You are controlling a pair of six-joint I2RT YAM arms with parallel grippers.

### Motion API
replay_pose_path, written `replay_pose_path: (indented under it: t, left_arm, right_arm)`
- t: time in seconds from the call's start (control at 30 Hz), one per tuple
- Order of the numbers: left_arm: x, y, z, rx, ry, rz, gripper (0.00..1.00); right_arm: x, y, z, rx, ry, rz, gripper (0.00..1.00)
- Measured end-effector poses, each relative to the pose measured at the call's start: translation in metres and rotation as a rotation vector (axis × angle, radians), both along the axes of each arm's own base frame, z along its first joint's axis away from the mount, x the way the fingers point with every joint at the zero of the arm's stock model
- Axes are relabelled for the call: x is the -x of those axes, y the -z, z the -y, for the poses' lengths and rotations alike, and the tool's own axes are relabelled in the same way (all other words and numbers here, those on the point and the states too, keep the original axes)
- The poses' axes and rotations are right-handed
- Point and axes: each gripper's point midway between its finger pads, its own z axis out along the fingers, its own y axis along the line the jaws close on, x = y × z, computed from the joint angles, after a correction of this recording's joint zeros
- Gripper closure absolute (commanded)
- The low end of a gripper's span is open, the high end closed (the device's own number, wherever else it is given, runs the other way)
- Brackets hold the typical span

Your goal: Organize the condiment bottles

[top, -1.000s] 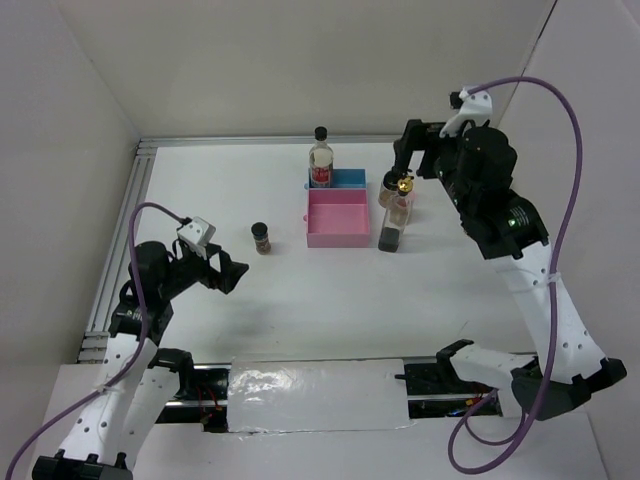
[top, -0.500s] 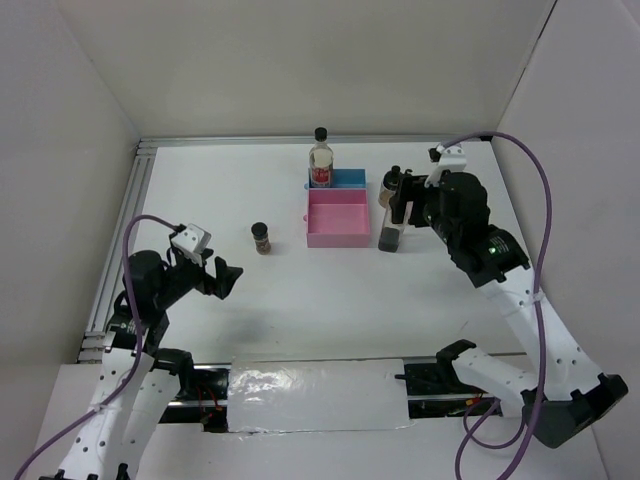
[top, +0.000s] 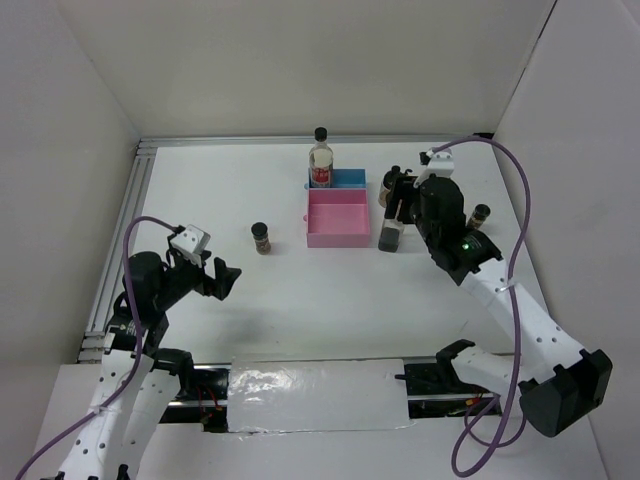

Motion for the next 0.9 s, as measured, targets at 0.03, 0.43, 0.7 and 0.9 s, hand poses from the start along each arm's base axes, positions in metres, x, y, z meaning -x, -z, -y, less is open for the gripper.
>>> replay_pose_path:
  t: [0.03,0.43,0.7,0.9]
  left_arm:
    - [0.000,0.000,0.000,-0.001,-0.001,0.000,0.01]
    - [-0.002,0.000,-0.003,-0.030,-0.005,0.015,0.01]
    - [-0.002,0.000,-0.005,-0.040,-0.006,0.023,0.01]
    - [-0.002,0.000,-0.005,-0.046,-0.005,0.026,0.01]
  right_arm:
    - [-0.003,0.000,0.000,-0.003,0.008,0.005,0.32]
    - [-0.026,0.011,0.006,0.018,0.106,0.013,0.30]
    - [-0.039,0.026,0.006,0.038,0.136,0.001,0.31]
    - [-0.044,0.029,0.008,0.045,0.156,0.011,0.44]
